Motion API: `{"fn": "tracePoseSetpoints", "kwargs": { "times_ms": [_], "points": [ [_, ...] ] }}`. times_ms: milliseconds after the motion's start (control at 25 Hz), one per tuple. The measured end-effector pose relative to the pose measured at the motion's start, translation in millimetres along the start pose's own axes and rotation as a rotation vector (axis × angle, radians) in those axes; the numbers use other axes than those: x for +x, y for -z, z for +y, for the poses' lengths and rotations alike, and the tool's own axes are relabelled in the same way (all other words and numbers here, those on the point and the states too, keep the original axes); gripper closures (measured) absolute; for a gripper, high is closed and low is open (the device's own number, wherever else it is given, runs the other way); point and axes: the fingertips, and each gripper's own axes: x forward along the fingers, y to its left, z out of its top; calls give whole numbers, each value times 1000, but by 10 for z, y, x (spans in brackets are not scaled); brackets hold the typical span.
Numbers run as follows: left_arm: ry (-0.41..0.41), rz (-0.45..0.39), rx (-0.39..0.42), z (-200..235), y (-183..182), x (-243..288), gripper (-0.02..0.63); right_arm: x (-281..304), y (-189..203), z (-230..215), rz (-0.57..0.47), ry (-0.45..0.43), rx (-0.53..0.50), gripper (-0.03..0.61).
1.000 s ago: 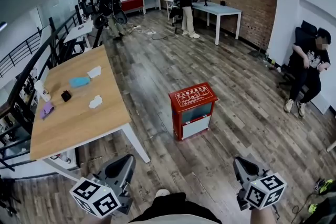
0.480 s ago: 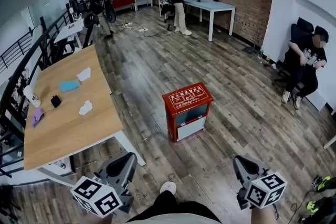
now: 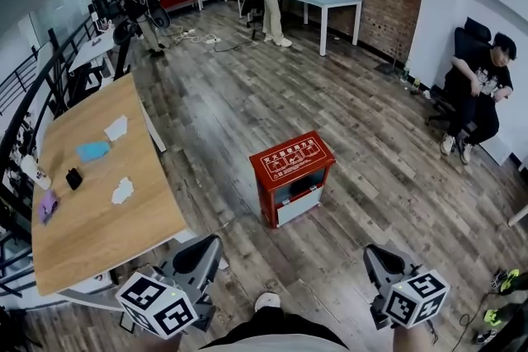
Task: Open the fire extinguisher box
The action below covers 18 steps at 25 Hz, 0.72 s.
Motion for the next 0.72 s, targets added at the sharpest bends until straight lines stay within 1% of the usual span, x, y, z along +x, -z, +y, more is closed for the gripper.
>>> {"fn": "tracePoseSetpoints", "kwargs": {
  "times_ms": [200,360,520,720],
  "points": [
    [26,23,4,201,-116,255,603,319,-137,-22,9,7,22,565],
    [24,35,-1,447,-195,344,603,584,-231,47,19,1,21,565],
    [14,34,-12,696,-311,425,603,813,-357,79,24,4,20,565],
    [41,34,-12,887,-432,607,603,1110,-580,128,8,1,12,565]
  ]
}}
